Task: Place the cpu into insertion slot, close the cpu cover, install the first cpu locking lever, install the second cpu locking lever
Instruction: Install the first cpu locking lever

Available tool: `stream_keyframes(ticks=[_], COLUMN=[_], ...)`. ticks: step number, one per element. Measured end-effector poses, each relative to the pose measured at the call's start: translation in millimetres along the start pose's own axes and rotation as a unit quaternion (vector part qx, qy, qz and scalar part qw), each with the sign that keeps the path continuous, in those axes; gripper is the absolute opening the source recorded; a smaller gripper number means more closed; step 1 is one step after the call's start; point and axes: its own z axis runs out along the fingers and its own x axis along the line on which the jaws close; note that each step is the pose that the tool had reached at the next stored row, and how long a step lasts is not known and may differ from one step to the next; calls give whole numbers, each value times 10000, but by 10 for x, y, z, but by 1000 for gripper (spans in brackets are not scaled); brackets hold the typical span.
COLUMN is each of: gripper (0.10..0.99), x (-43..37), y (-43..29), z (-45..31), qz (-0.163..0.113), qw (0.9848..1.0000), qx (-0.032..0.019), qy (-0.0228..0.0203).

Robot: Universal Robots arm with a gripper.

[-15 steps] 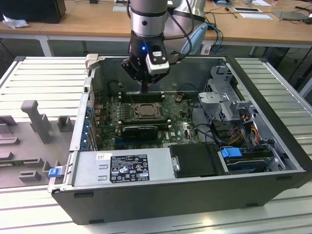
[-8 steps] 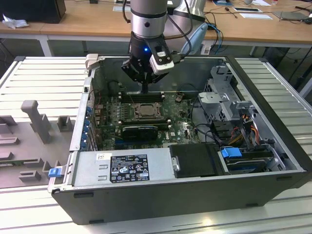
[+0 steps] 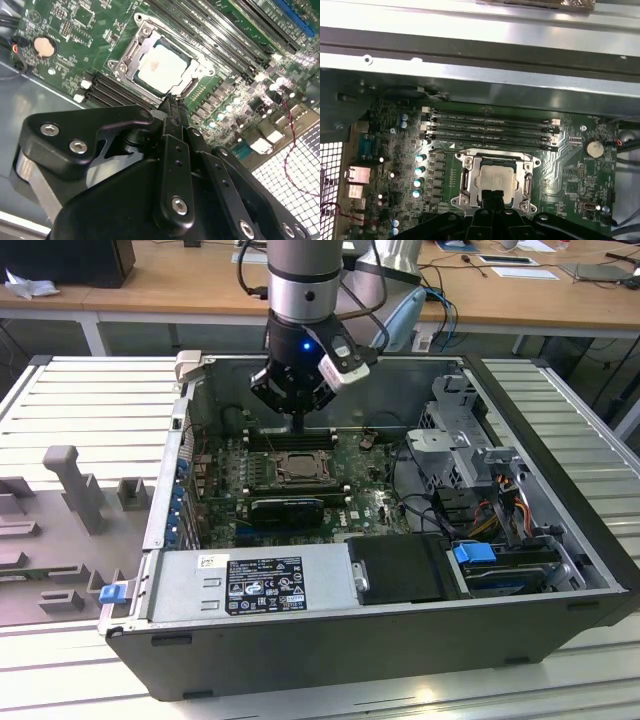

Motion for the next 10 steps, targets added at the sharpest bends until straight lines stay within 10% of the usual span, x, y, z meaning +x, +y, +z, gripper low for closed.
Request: stream_keyframes(ticks=[7, 10], gripper=[106, 106], x=[179, 418], y=[15, 36], z=[34, 72], qz=[-3, -2], qw=[10000, 10000], qx=[-73, -74], qy=[-9, -10])
